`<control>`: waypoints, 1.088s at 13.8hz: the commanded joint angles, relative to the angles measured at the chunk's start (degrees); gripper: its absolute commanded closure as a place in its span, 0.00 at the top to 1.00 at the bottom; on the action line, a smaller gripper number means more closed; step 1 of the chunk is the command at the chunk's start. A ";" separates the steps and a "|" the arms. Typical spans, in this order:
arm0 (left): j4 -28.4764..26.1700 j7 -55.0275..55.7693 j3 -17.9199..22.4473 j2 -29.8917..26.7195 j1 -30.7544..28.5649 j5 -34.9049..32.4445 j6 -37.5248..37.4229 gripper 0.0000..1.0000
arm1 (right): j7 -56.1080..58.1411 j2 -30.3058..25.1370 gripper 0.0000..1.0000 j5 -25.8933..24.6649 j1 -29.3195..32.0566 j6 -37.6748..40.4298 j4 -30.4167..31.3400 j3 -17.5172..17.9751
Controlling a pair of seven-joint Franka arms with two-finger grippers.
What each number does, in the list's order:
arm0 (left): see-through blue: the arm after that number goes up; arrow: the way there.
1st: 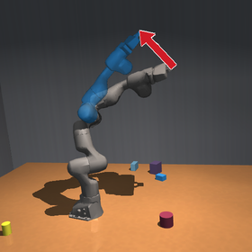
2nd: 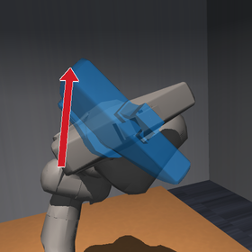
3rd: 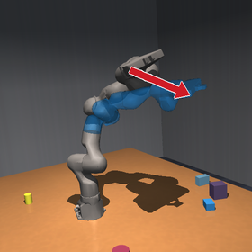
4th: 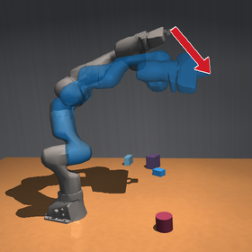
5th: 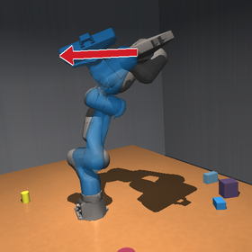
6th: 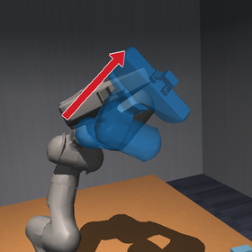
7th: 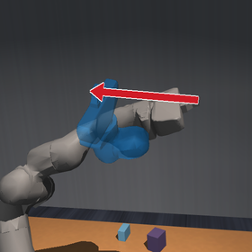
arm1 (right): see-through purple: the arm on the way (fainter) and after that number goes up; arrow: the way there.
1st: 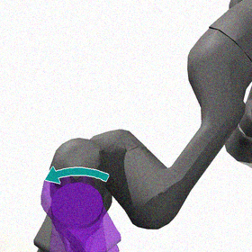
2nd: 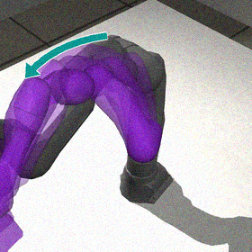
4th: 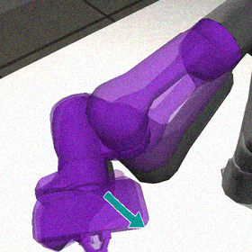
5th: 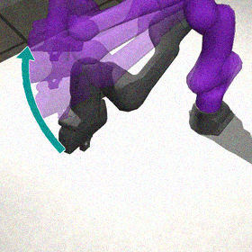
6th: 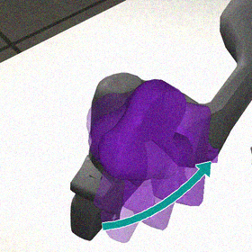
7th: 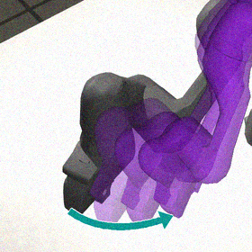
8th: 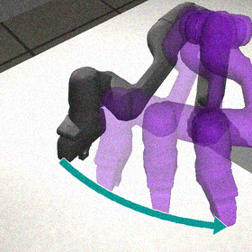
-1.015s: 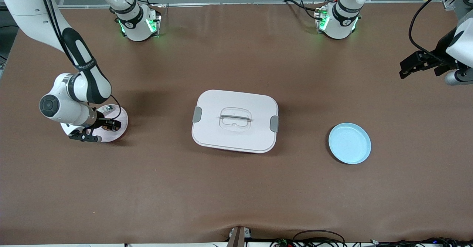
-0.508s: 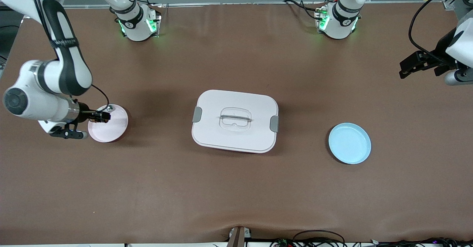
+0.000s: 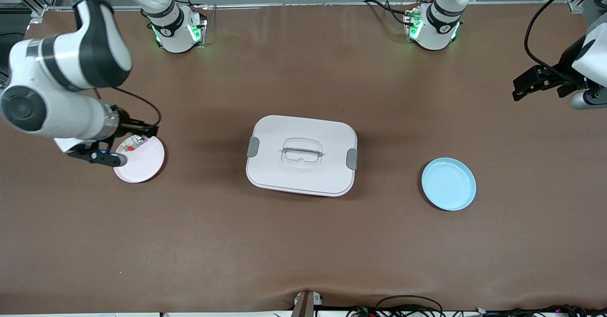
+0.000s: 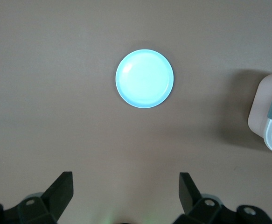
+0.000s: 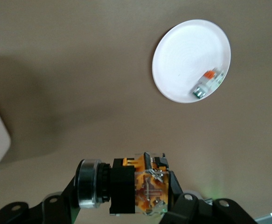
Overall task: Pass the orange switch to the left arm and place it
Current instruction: 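Carry the switch above the box while the left gripper approaches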
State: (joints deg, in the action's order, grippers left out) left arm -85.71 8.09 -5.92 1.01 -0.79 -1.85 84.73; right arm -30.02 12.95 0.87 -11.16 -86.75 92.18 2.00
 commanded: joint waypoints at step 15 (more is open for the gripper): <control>-1.39 0.08 -1.46 -0.31 0.35 8.86 1.22 1.00 | -57.50 3.39 0.17 31.99 -23.55 -16.50 -13.35 -0.41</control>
State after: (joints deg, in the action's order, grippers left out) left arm -86.14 8.10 -6.87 1.03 -0.24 3.55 84.93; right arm -83.05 14.34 29.34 -33.17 -100.35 81.06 2.22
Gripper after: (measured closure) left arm 0.000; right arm 0.273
